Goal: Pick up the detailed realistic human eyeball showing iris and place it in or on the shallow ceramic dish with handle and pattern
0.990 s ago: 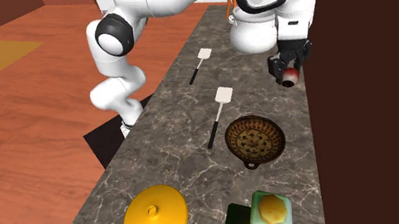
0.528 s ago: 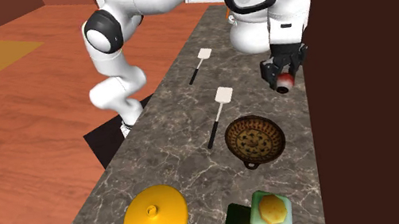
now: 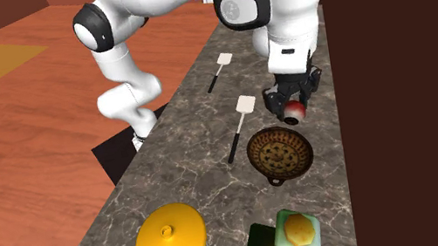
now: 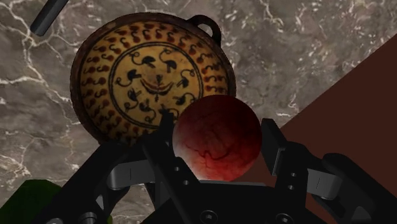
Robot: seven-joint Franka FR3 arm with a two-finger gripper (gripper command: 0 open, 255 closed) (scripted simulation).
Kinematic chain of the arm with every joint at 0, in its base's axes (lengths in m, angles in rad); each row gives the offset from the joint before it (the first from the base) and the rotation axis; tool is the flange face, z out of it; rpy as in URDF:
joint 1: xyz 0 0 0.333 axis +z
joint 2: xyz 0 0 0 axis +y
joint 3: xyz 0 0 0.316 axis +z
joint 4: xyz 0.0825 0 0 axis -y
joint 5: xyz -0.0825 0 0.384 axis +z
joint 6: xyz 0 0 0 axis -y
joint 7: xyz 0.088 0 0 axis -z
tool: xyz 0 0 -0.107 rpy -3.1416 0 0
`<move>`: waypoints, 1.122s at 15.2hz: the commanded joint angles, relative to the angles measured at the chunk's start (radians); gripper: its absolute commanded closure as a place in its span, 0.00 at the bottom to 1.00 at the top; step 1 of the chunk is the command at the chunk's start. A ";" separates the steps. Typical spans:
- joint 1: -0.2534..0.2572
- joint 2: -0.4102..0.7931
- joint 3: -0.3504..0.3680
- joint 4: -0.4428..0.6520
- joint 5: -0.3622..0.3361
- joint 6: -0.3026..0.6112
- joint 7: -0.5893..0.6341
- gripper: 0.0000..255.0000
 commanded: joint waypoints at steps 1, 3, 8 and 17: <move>-0.032 -0.013 -0.023 -0.006 0.014 -0.007 -0.056 1.00; -0.052 -0.020 -0.039 -0.014 0.022 -0.009 -0.093 1.00; -0.055 -0.035 -0.041 -0.099 0.029 0.063 -0.101 1.00; -0.057 -0.045 -0.042 -0.227 0.035 0.181 -0.110 1.00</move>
